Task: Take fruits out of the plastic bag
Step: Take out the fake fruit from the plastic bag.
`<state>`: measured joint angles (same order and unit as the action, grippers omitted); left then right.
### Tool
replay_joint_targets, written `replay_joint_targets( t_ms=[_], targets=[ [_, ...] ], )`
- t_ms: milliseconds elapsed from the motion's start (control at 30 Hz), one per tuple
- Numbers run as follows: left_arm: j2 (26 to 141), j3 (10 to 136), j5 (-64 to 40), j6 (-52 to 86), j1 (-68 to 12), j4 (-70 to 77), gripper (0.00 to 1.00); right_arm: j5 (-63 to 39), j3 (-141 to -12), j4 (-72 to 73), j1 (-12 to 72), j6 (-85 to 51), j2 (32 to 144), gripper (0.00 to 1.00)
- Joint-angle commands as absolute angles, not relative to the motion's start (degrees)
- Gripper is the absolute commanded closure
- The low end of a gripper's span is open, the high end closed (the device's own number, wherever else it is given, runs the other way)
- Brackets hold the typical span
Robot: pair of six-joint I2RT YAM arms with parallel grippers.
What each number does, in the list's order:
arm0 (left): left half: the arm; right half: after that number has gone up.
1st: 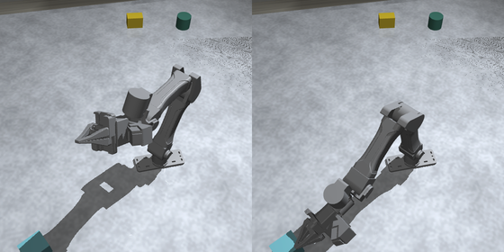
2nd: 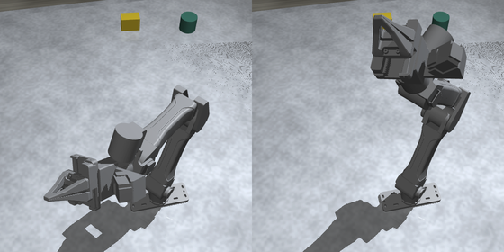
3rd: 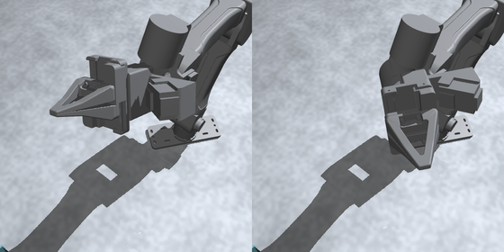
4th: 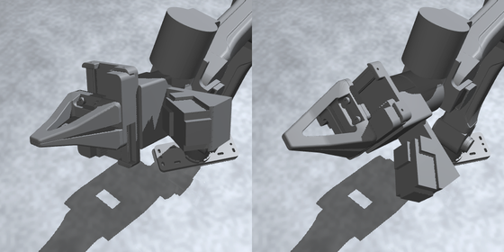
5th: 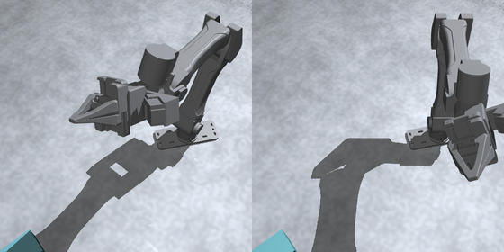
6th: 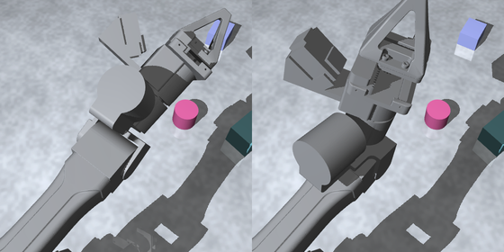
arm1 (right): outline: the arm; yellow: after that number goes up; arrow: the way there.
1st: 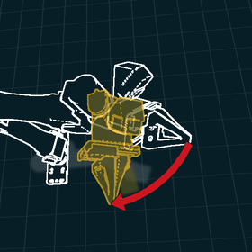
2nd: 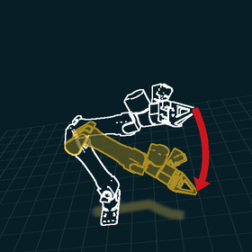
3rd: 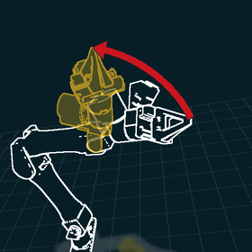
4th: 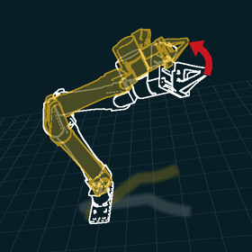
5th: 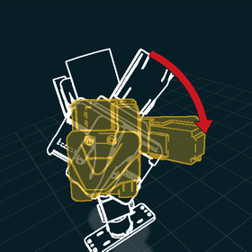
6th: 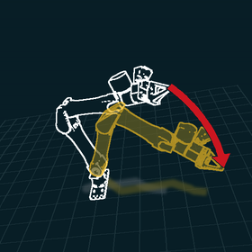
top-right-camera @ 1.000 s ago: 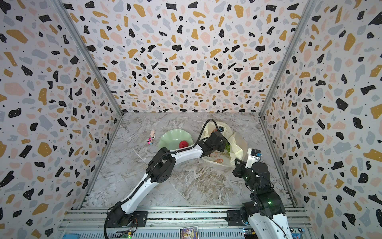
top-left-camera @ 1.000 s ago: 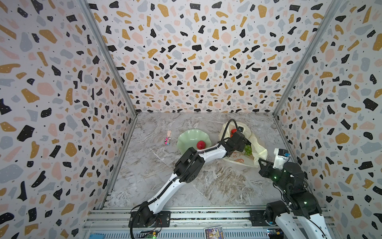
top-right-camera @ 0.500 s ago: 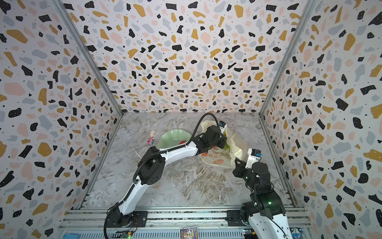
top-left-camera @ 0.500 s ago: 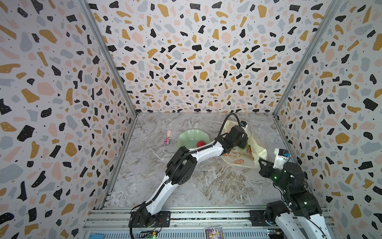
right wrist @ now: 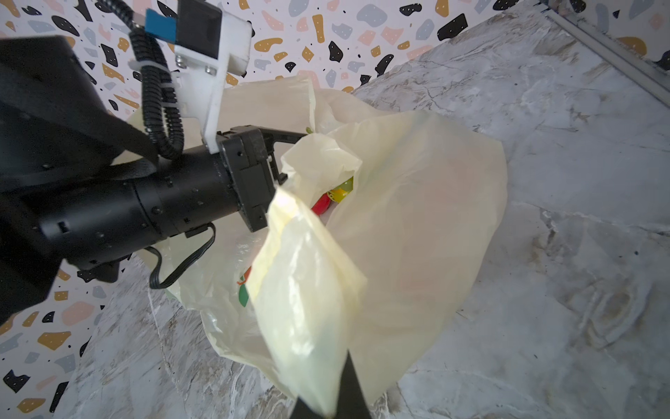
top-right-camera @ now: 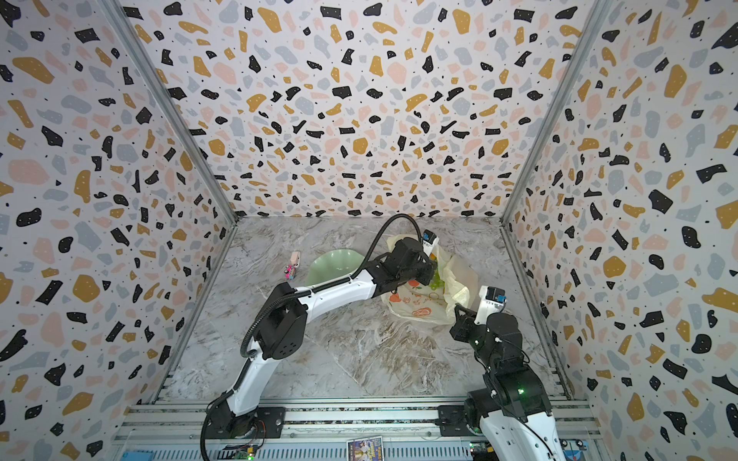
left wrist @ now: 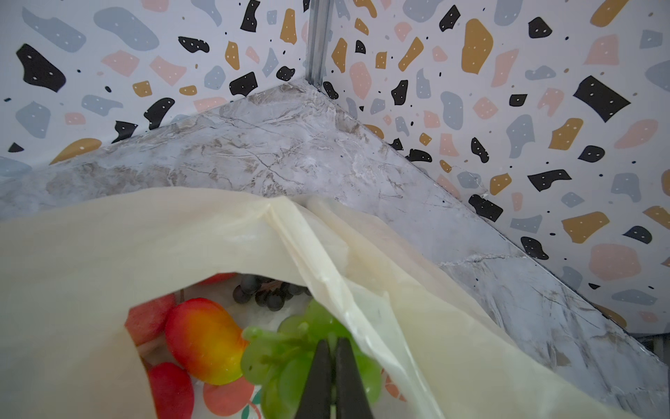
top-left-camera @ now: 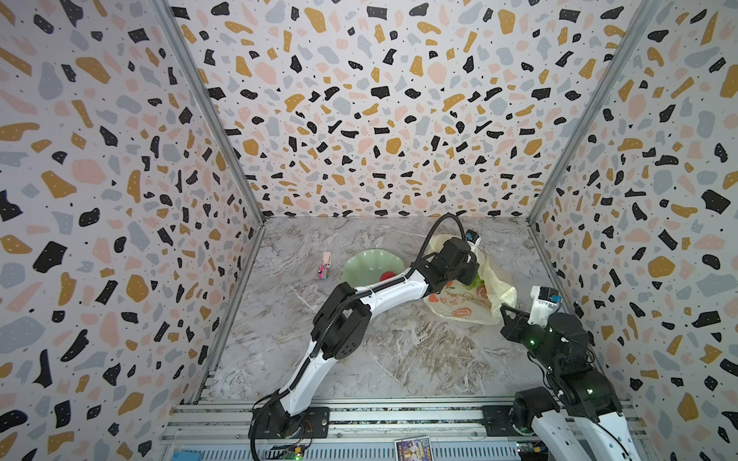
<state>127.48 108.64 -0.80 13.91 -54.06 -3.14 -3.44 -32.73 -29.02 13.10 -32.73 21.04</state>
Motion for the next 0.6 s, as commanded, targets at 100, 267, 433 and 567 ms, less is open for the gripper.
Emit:
replay_joint_targets(
  t_ms=[100,267,433,567],
  targets=[
    [122.5,107.6,-1.7,8.4,-54.4,-5.0,1.0,0.4,-34.7,-24.8,13.4,-31.2,23.6,1.0],
    [119.6,106.2,-2.5,5.9,-54.3,-6.1,1.0,3.0,-35.3,-22.4,13.4,-30.5,24.9,1.0],
    [116.3,104.4,-4.5,4.1,-54.4,-6.4,1.0,4.5,-32.8,-21.7,13.3,-31.2,23.7,1.0],
    [113.2,102.1,-8.1,2.9,-54.5,-4.6,1.0,5.0,-30.8,-22.0,13.3,-32.0,22.6,1.0]
  ],
)
